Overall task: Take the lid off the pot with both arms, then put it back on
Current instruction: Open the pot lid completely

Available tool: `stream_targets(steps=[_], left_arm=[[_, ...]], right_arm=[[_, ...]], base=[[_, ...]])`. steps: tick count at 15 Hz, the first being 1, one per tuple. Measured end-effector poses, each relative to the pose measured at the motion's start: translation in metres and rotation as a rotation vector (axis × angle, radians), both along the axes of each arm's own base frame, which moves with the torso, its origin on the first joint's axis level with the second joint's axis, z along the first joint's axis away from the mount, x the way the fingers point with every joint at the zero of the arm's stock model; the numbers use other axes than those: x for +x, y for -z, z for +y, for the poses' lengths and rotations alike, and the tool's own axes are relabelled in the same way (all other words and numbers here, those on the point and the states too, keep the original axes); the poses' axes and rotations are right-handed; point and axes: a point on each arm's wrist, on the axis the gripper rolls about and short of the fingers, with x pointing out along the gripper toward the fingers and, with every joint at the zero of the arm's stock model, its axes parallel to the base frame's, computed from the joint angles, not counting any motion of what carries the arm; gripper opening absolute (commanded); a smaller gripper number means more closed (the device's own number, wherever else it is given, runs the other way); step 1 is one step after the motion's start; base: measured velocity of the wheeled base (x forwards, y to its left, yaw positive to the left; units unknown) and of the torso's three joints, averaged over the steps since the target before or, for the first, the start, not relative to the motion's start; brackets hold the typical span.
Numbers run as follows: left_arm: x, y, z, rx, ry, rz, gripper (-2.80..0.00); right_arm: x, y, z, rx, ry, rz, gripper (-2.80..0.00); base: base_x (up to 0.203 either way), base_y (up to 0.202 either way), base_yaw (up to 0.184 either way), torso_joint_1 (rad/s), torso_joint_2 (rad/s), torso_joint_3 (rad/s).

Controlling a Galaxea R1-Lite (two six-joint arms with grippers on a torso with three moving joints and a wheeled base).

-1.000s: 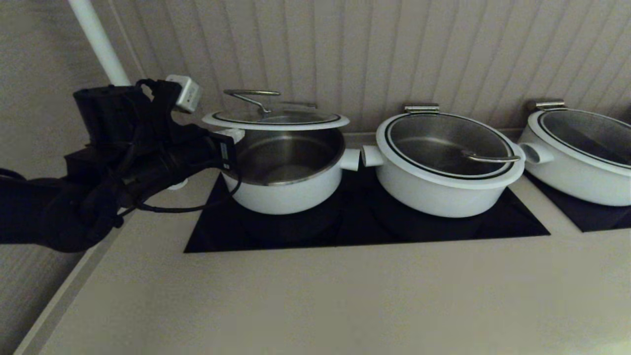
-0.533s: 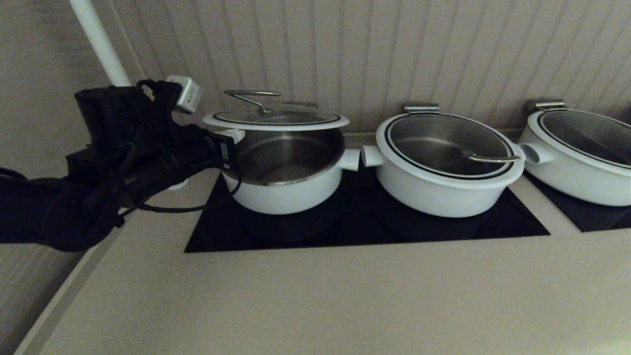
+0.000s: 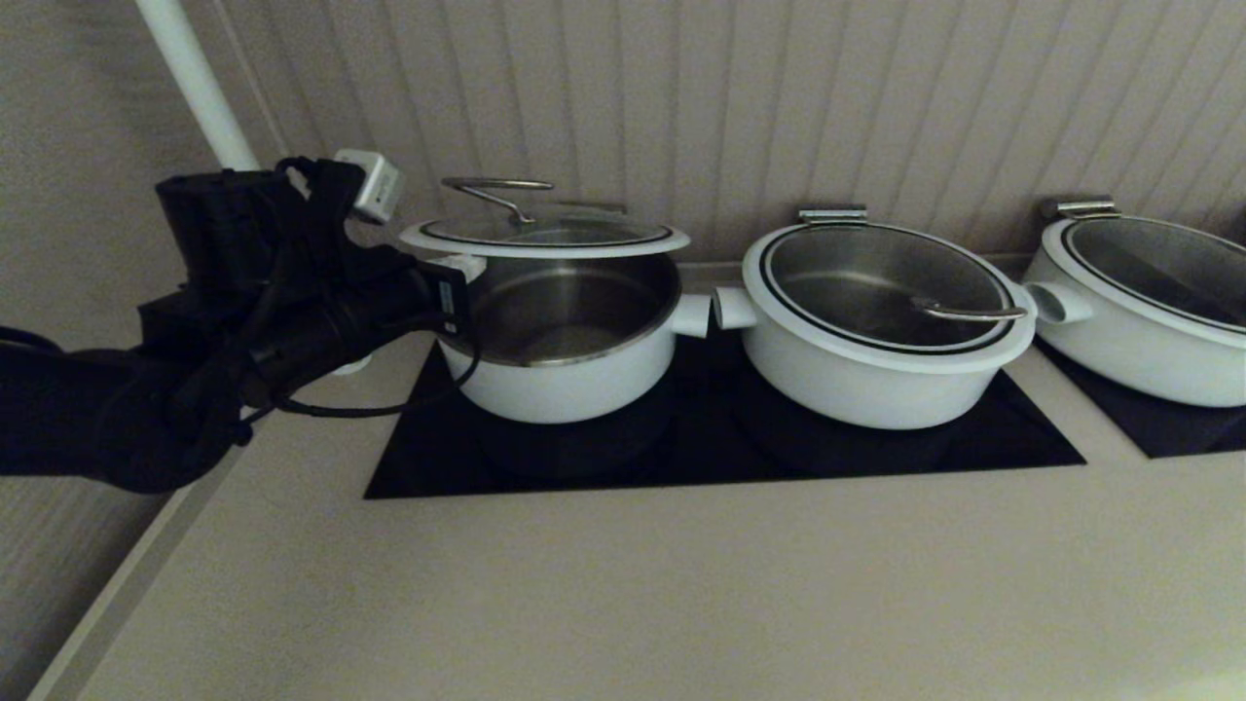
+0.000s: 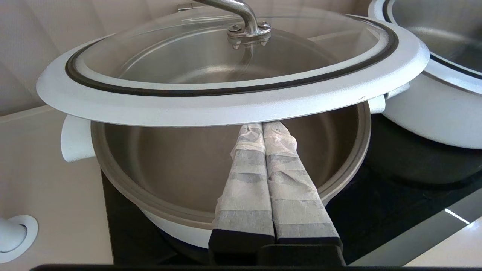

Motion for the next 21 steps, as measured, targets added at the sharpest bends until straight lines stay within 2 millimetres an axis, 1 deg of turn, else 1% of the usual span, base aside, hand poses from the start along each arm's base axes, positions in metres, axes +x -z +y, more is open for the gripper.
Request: stream_targets(steps=[6,10,17,21], left_arm=[[0.001,0.000,0.000,0.001,0.000,0.000,-2.80],[0.005,0.002,-0.002,0.002,0.000,0.000,-2.80],[0.018,-0.003,-0.005,-0.004,-0.001,-0.022,-2.80],[0.021,-0.009,-0.006,-0.011,-0.001,-0.045,-2.80]], right_arm=[[0.000,0.000,0.000,0.001,0.001,0.001,-2.80],[0.000,0.000,0.000,0.000,0.001,0.001,-2.80],[0.000,0.000,0.000,0.000,0.001,0.002,-2.80],[0.000,0.000,0.000,0.000,0.001,0.002,-2.80]], base=[[0.000,0.000,0.000,0.000,0.00,0.000],[0.000,0.000,0.000,0.000,0.00,0.000],[0.000,0.000,0.000,0.000,0.00,0.000],[0.000,0.000,0.000,0.000,0.00,0.000]])
